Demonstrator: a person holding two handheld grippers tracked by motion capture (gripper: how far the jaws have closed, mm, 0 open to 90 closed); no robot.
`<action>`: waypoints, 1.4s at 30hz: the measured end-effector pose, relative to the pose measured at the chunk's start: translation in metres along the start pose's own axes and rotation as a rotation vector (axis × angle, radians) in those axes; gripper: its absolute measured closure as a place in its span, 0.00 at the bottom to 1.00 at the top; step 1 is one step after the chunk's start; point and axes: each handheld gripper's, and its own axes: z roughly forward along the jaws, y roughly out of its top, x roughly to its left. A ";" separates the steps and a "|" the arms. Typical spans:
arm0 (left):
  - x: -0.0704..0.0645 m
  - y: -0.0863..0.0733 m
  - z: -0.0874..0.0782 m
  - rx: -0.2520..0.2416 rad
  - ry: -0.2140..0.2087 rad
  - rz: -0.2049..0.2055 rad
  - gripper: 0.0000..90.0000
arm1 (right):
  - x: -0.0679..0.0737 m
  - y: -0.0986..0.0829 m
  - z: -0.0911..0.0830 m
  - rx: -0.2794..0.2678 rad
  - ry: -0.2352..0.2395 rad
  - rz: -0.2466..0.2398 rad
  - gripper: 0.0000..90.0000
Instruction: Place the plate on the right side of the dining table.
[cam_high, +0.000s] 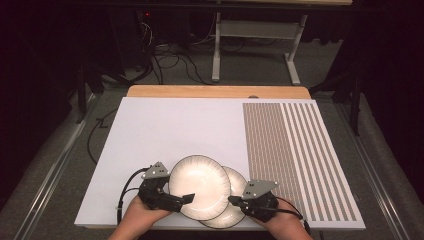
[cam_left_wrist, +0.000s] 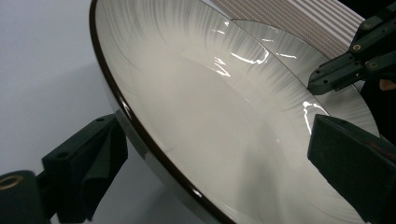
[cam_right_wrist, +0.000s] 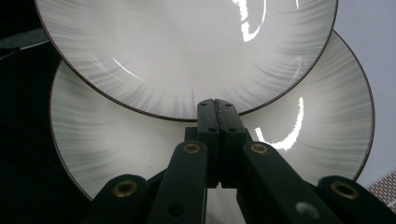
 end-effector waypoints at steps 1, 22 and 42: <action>0.001 -0.001 0.001 0.009 -0.016 -0.024 0.10 | 0.000 0.000 0.000 0.002 -0.003 -0.003 1.00; 0.011 -0.003 -0.004 0.011 -0.034 -0.131 0.54 | 0.001 0.000 0.000 0.003 -0.011 -0.006 1.00; 0.014 -0.002 -0.008 -0.024 -0.047 -0.200 0.70 | 0.001 0.000 -0.005 -0.014 -0.018 -0.003 1.00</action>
